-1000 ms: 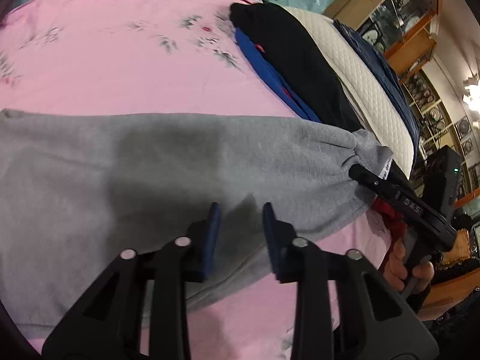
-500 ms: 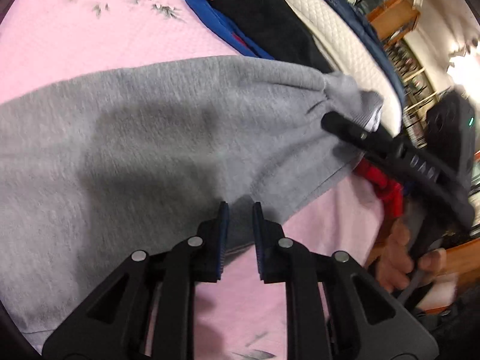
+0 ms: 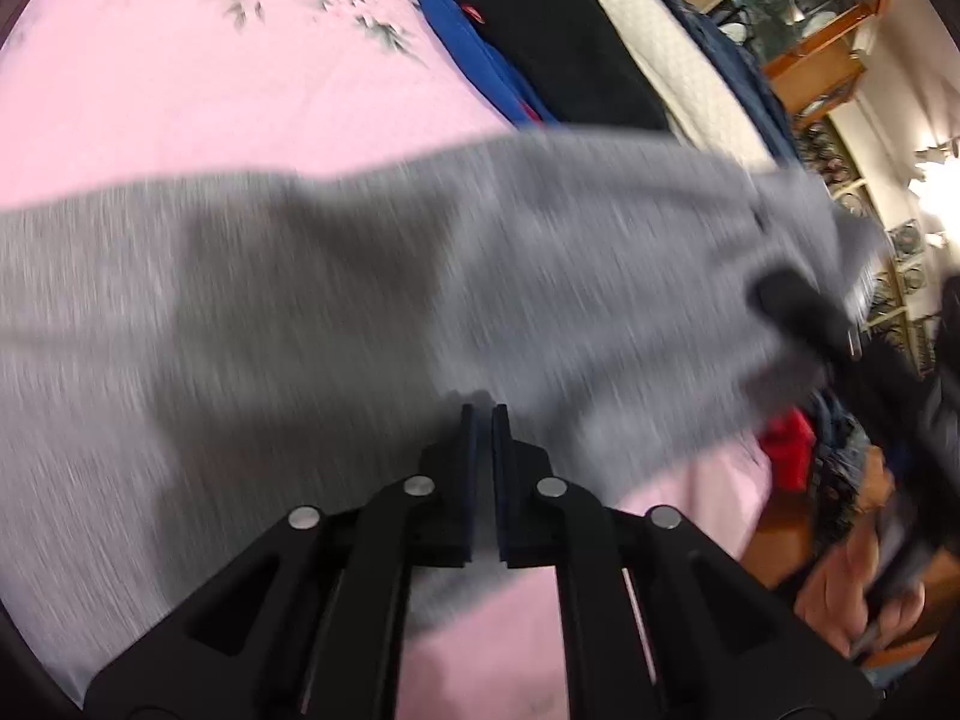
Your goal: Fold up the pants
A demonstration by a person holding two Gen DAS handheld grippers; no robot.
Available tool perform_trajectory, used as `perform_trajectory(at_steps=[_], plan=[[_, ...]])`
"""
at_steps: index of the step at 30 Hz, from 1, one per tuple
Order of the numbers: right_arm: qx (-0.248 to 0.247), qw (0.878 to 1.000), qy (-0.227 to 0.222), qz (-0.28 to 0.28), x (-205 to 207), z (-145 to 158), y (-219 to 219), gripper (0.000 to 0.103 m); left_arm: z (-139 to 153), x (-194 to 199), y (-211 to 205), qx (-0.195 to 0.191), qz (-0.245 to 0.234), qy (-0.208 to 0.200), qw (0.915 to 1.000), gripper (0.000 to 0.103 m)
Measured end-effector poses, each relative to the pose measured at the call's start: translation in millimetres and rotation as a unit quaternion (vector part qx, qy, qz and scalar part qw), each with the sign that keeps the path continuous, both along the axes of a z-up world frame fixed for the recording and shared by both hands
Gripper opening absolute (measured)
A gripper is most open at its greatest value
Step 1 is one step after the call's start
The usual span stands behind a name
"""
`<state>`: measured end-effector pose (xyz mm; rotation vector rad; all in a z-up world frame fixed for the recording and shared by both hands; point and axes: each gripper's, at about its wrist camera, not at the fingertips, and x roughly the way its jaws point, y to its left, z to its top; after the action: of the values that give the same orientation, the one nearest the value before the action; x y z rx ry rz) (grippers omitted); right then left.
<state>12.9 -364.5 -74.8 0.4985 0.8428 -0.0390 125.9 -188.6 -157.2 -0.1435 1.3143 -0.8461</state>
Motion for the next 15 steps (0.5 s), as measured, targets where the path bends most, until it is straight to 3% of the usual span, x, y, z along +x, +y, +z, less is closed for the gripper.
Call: perform_trajectory(at_steps=[6,9,11,15], plan=[[-0.029,0.999,-0.015,0.030,17,28,34,0.024,18,-38,58,-0.046,0.005,0.000,0.9989,0.005],[-0.053,0.996,-0.030,0.063,28,43,69,0.024,46,-39,125,-0.055,0.069,-0.052,0.9947,0.006],[-0.053,0.994,-0.035,0.093,38,49,91,0.022,62,-39,179,-0.042,0.138,-0.089,0.9855,0.006],[-0.070,0.981,-0.040,0.176,65,54,159,0.018,70,-33,287,0.022,0.286,-0.137,0.9480,0.006]])
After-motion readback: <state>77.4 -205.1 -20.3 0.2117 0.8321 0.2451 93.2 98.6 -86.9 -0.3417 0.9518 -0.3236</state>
